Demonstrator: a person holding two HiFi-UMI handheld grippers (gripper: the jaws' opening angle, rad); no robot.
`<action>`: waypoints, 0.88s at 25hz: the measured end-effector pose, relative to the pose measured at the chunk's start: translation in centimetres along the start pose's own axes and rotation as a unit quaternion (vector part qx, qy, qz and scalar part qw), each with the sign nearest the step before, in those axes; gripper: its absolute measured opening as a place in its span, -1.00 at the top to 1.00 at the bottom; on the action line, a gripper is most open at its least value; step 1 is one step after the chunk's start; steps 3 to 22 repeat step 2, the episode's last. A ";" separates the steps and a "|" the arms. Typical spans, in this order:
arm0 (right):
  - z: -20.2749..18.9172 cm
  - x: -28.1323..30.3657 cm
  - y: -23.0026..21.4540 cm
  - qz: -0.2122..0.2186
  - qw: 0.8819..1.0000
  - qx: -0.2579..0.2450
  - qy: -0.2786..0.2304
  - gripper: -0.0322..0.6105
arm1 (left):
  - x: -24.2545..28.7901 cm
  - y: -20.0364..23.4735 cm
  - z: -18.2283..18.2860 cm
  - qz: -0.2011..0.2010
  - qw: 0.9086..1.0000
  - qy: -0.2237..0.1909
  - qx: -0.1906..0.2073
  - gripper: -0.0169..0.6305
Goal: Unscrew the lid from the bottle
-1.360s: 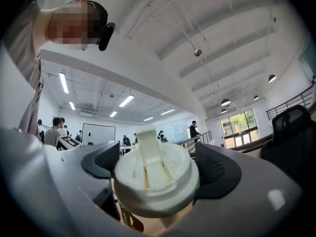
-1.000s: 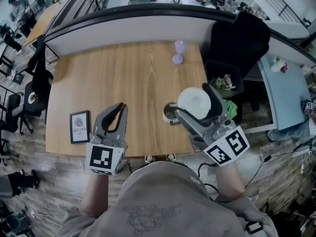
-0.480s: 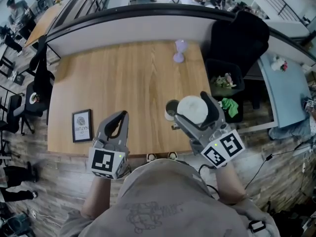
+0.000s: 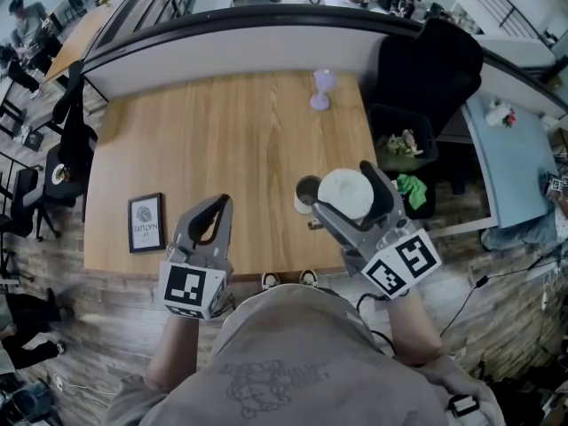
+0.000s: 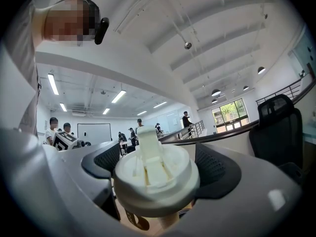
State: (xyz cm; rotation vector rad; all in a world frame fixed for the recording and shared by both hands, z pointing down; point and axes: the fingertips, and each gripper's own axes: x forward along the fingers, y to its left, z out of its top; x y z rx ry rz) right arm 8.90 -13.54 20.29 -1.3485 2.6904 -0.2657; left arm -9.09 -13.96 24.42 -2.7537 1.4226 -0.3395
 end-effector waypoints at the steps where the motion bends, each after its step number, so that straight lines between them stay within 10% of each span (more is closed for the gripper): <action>1: 0.0 0.0 0.0 0.000 1.000 0.000 0.000 -0.63 | 0.0 0.0 0.0 0.000 1.000 -0.001 0.000 0.94; 22: 0.0 0.0 0.1 0.000 1.000 0.000 0.001 -0.63 | -0.1 0.0 0.1 0.000 1.000 -0.001 0.000 0.94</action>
